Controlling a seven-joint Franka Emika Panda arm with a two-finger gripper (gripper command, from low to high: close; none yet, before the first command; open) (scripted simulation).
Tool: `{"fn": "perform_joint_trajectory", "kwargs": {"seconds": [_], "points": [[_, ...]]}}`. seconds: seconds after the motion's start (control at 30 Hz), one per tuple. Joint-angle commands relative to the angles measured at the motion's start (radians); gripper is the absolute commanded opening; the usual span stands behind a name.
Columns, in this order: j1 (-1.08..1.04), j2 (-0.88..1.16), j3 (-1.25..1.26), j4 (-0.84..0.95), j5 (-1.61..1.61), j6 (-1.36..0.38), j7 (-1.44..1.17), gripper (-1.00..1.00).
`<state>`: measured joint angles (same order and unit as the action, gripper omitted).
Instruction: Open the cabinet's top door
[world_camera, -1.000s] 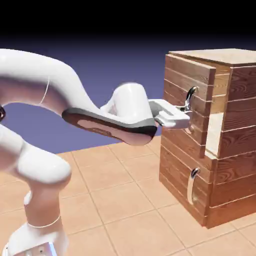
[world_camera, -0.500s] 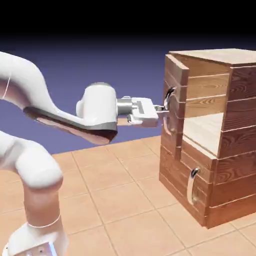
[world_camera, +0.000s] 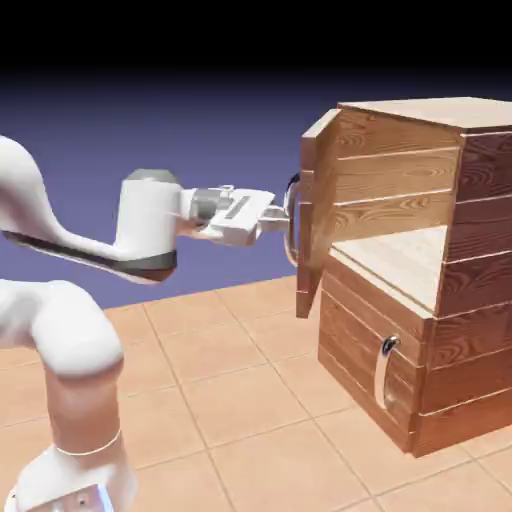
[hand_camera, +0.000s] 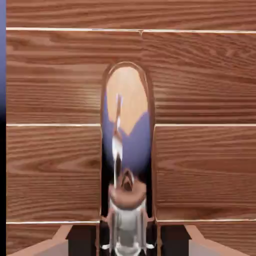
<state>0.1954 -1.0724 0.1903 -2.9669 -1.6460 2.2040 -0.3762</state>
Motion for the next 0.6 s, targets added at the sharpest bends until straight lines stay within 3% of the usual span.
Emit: {"fn": "perform_joint_trajectory", "kwargs": {"seconds": [0.0,0.27,0.57], "points": [[0.009,0.0,0.03,0.001,0.043,-0.029,-0.009,-1.0],[0.052,0.083,0.3,0.082,0.388,-0.319,-0.039,-1.0],[-0.067,0.317,0.626,0.337,0.68,-0.693,0.009,-1.0]]}}
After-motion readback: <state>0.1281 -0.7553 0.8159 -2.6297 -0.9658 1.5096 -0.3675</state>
